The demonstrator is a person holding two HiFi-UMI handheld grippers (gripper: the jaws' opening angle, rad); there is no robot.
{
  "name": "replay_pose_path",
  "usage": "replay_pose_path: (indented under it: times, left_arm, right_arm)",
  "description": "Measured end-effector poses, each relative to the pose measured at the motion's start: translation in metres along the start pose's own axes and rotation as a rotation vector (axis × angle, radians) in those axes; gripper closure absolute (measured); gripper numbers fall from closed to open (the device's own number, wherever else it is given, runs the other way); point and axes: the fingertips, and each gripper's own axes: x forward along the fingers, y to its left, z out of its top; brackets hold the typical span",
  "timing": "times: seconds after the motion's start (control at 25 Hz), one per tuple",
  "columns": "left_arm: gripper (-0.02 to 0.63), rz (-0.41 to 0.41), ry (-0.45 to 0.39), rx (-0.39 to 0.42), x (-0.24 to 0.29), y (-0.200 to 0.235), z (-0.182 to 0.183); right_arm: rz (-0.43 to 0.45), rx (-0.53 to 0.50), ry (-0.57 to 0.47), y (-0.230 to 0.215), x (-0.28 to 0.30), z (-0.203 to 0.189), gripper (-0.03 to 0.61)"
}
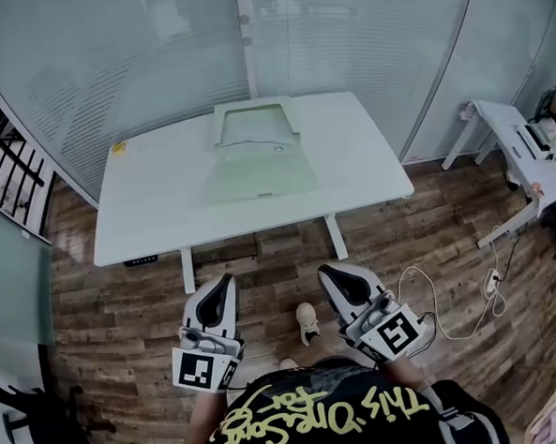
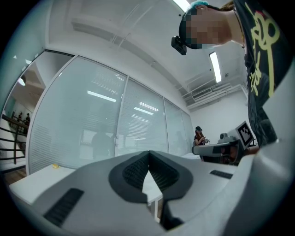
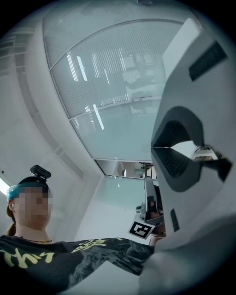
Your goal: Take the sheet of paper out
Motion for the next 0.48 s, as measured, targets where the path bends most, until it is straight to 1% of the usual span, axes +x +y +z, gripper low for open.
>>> replay_pose_path:
  times: [0.2,0.48]
  left_arm:
    - [0.609,0.022,-0.015,0.007,0.027,0.018,-0.001]
    - [0.609,0.038,-0.019,-0.012,0.07,0.042,-0.002]
  right_arm:
    - [0.018,-0.012,-0.008,-0.027,0.024,-0.003,0.571]
    - [0.042,-0.026,-0.01,-0.062,0.062,0.0,0.571]
